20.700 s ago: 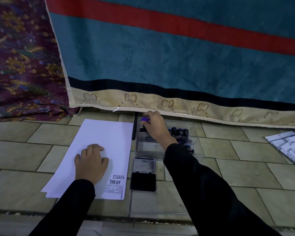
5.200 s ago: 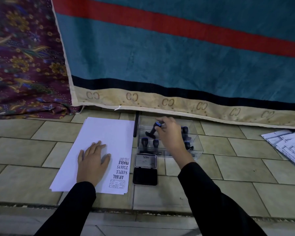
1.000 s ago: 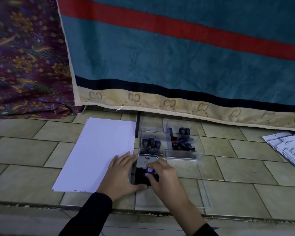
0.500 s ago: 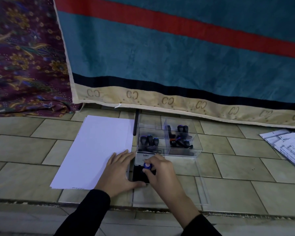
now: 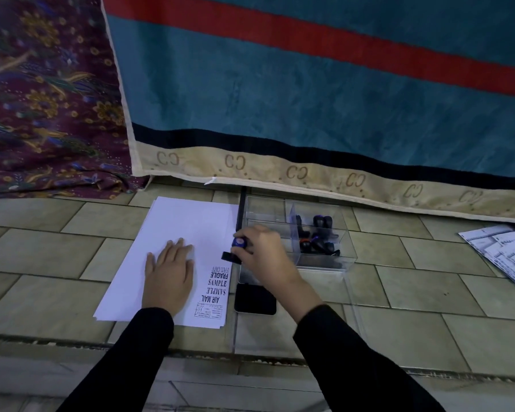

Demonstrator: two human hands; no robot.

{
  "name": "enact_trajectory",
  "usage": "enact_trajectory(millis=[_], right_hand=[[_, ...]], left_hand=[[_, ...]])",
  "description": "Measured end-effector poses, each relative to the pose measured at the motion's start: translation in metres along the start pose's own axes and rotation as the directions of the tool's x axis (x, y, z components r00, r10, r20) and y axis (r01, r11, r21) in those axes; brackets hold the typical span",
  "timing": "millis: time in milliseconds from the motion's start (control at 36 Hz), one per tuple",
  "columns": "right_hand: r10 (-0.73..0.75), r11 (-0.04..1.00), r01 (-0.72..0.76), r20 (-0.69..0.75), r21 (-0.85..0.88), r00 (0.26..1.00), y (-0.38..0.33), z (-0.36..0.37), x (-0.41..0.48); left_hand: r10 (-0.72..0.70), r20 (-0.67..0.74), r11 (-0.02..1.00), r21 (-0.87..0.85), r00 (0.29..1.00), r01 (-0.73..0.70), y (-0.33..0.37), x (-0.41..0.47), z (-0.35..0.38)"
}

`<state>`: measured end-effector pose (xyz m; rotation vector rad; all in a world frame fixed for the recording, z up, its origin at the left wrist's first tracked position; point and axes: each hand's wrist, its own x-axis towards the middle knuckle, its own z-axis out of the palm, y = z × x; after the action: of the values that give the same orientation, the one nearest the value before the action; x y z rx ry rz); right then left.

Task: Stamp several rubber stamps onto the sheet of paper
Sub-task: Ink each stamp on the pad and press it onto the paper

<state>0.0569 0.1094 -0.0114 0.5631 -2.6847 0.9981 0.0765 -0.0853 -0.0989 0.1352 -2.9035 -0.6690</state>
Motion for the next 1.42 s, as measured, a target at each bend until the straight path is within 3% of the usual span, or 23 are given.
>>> enact_trajectory(millis=[306,1000,1417], right_hand=[[0.047,0.994,-0.025,0.212,-0.103,0.976,-0.004,0.028,0.026],[0.054,0.984,-0.006,0.267,-0.176,0.962,-0.008,0.036,0.022],[0.035,0.995,-0.011,0.255,-0.097,0.966,-0.005,0.039,0.011]], left_hand=[[-0.008,0.006,1.0,-0.011,1.0,0.008,0.0,0.0,-0.002],[-0.009,-0.003,1.0,0.022,1.0,0.009,0.001,0.001,0.001],[-0.019,-0.008,1.0,0.011,1.0,0.019,0.0,0.001,0.002]])
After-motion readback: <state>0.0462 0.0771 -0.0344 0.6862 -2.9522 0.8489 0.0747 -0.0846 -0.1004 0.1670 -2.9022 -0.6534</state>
